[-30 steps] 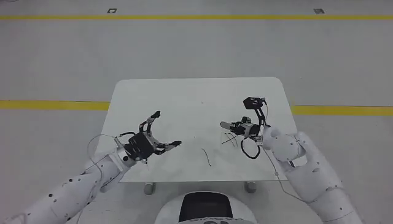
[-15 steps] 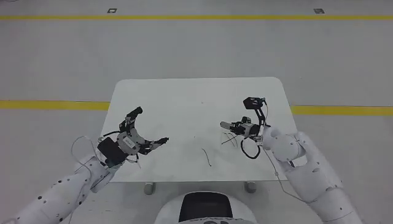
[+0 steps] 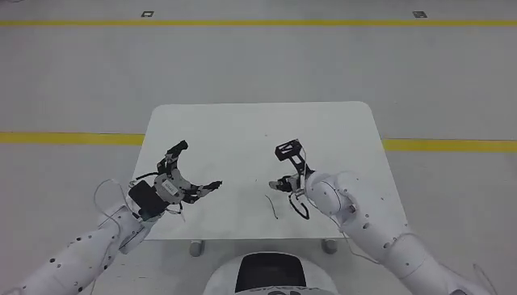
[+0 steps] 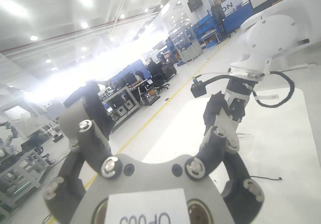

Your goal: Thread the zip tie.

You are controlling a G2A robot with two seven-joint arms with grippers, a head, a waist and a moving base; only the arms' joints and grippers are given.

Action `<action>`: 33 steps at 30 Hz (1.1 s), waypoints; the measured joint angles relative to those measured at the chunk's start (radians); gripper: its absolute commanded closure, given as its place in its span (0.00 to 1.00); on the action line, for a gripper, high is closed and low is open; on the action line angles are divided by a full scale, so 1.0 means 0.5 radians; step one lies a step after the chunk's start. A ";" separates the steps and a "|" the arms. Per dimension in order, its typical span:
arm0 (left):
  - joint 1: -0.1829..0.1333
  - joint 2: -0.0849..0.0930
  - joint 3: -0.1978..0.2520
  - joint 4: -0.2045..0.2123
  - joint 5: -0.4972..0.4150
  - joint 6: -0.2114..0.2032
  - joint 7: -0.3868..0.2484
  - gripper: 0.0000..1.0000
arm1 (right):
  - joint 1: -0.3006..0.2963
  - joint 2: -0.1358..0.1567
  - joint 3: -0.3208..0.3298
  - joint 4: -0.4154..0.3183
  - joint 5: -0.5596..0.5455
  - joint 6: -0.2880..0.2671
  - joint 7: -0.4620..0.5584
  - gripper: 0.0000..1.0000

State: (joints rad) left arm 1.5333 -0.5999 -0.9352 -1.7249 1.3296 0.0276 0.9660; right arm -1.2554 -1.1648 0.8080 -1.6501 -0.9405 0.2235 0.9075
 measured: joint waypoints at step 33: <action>0.000 0.000 0.000 0.000 0.000 0.000 0.000 0.00 | 0.400 -0.355 -0.606 0.637 -0.086 0.205 0.248 0.00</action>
State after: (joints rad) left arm 1.5333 -0.5999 -0.9352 -1.7249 1.3296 0.0276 0.9660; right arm -1.0554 -1.3426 0.5049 -1.3318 -0.9837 0.3262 1.0316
